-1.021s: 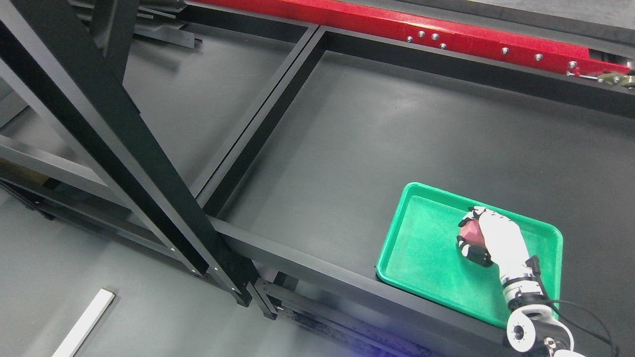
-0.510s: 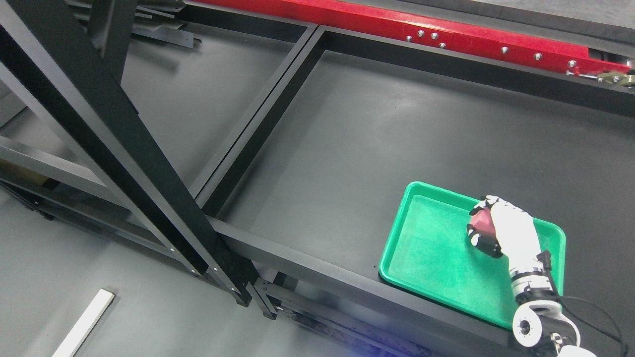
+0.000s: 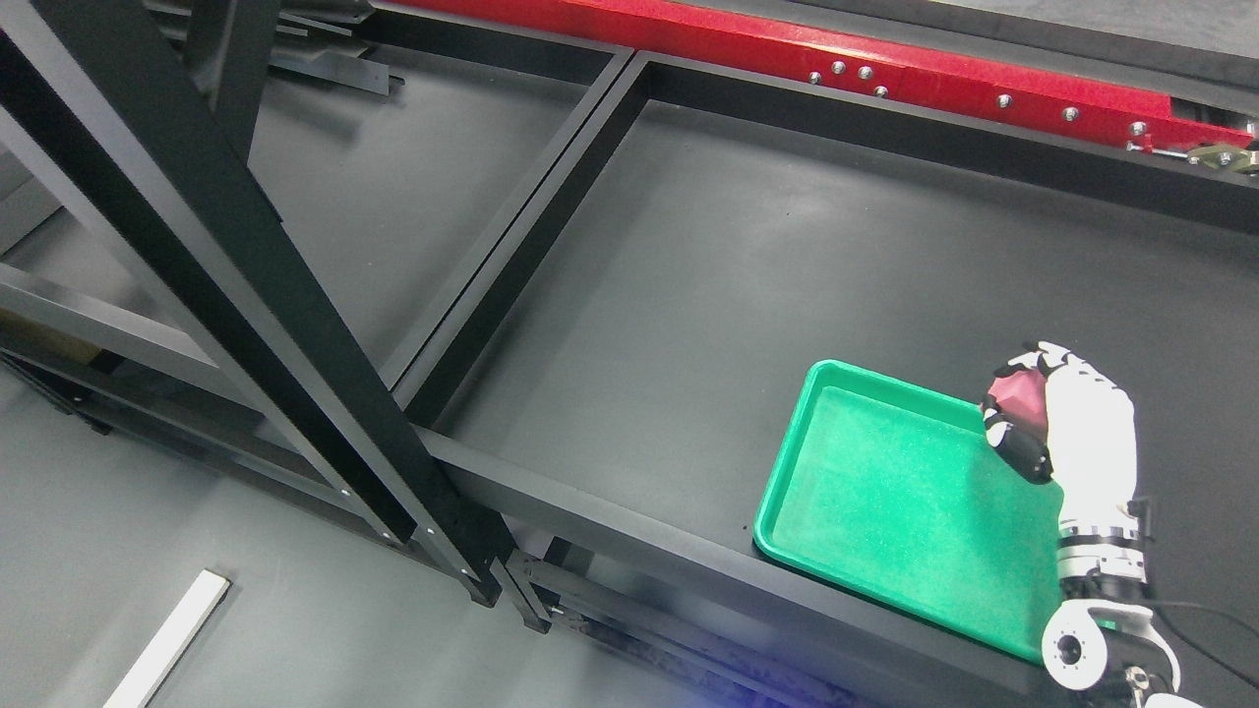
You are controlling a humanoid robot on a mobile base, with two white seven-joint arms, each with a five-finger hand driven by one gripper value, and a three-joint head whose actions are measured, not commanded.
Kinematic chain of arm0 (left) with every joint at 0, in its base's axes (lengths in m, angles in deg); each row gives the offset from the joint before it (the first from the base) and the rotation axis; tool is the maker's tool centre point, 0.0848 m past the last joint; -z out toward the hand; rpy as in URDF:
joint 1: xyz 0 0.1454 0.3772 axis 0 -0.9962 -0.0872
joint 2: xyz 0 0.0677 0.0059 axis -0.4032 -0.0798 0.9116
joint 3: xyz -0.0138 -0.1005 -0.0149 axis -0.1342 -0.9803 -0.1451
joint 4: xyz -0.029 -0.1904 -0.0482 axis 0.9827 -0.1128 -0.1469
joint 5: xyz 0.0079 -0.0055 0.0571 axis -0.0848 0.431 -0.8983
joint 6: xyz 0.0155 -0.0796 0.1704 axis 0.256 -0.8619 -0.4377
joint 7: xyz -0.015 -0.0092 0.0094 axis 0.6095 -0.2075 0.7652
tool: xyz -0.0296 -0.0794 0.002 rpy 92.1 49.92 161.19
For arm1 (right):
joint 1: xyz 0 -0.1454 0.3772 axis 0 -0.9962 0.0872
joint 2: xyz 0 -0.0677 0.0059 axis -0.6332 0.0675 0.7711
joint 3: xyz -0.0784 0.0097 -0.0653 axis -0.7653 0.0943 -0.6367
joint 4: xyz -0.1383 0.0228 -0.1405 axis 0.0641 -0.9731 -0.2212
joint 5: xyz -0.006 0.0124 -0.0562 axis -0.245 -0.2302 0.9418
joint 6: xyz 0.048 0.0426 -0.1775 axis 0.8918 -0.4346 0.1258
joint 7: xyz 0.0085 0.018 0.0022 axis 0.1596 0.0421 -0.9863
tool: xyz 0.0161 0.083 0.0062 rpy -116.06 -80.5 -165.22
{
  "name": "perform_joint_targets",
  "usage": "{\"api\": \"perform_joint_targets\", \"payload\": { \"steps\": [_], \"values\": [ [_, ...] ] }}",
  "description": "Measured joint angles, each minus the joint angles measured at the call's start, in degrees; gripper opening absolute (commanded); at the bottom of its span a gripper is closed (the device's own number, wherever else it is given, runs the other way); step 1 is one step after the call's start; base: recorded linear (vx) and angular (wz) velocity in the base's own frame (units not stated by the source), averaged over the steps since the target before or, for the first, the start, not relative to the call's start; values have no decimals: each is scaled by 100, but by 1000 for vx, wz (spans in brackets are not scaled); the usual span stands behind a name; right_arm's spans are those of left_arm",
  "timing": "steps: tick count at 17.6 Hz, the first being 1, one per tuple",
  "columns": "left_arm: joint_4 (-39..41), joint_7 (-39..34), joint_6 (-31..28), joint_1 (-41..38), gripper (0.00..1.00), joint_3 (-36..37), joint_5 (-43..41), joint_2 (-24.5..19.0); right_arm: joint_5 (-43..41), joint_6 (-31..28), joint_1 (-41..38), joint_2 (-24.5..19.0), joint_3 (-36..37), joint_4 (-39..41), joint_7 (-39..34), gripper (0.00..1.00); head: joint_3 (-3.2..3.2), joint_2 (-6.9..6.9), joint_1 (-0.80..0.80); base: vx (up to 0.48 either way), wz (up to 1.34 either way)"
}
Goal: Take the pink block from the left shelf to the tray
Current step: 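Lift the pink cube out of the green tray with the right hand, then turn and drive to the blue tray holding the cube in the right hand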
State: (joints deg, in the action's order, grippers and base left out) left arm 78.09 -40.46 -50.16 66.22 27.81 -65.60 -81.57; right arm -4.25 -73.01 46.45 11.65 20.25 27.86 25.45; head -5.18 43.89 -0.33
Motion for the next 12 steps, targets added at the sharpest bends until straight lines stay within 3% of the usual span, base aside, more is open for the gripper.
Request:
{"api": "perform_joint_targets", "payload": {
  "steps": [12],
  "values": [
    [0,0,1,0,100,0,0,0,-531,29,-212,-133,252,406,204,2,0,0,0,-10,35]
  ]
}}
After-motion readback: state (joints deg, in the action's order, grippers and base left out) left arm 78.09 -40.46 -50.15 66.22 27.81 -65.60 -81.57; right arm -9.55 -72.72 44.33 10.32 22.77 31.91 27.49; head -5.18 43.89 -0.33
